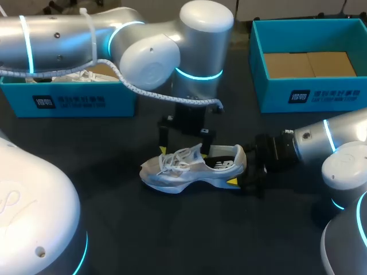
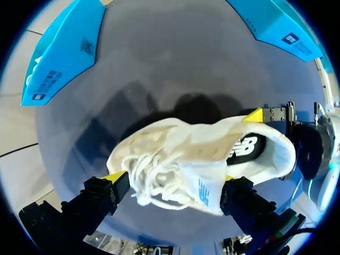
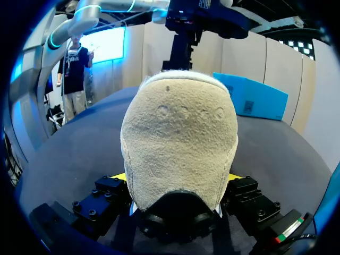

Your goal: Take the shoe out of the shoebox, open the shoe tongue, remove and reinsert the insole, then place the shoe into the shoebox

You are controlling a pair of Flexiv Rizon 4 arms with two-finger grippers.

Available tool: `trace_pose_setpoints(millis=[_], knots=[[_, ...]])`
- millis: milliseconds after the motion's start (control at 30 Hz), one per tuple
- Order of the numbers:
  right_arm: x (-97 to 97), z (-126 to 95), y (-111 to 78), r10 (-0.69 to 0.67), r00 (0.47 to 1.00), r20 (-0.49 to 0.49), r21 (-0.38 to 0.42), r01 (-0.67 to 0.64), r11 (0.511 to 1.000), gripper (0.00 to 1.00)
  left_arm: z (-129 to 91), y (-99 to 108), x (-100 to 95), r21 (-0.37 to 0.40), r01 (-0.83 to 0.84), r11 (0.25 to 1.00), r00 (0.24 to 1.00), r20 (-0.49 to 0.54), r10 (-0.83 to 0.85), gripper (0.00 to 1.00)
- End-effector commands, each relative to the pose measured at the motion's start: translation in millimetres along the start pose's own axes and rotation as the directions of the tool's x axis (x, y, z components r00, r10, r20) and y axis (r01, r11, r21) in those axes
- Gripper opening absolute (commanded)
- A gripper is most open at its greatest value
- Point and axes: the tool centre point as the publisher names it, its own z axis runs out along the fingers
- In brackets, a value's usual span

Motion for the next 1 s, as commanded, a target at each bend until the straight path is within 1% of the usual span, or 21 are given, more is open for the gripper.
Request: trace_pose_setpoints(millis=[33,167,200,233,300,400,567,700,833,1000], knots=[[-0.6,0.2,1.0,0.0,1.0,0.0,0.005,0.0,1.0,0.0,-4.4,4.0,-5.2,-0.026,-0.005,1.0,1.0,-0.013,0.005,0.53],[-0.6,0.2,1.0,0.0,1.0,0.0,0.005,0.0,1.0,0.0,-4.9,6.8,-4.3,-0.057,0.016,0.998,1.0,-0.007,-0.016,0.31],[-0.6,0.2,1.0,0.0,1.0,0.0,0.005,0.0,1.0,0.0,-5.0,6.9,-4.7,-0.066,0.017,0.998,1.0,-0.012,-0.018,0.29],[-0.6,0.2,1.0,0.0,1.0,0.0,0.005,0.0,1.0,0.0,-5.1,7.0,-4.9,-0.077,0.018,0.997,1.0,-0.012,-0.019,0.24],[-0.6,0.2,1.0,0.0,1.0,0.0,0.005,0.0,1.0,0.0,-5.4,7.3,-5.2,-0.089,0.014,0.996,1.0,-0.02,-0.016,0.1],[-0.6,0.2,1.0,0.0,1.0,0.0,0.005,0.0,1.0,0.0,-7.8,9.7,-5.5,-0.106,-0.003,0.994,0.999,-0.039,-0.001,0.0],[-0.6,0.2,1.0,0.0,1.0,0.0,0.005,0.0,1.0,0.0,-12.5,11.9,-6.7,-0.109,-0.023,0.994,0.998,-0.064,0.016,0.0],[-0.6,0.2,1.0,0.0,1.0,0.0,0.005,0.0,1.0,0.0,-16.8,14.7,-11.3,-0.111,-0.032,0.993,0.996,-0.084,0.022,0.0],[-0.6,0.2,1.0,0.0,1.0,0.0,0.005,0.0,1.0,0.0,-21.6,18.3,-20.8,-0.102,-0.03,0.994,0.994,-0.107,0.019,0.0],[-0.6,0.2,1.0,0.0,1.0,0.0,0.005,0.0,1.0,0.0,-22.5,20.5,-35.5,-0.091,-0.01,0.996,0.992,-0.124,-0.002,0.0]])
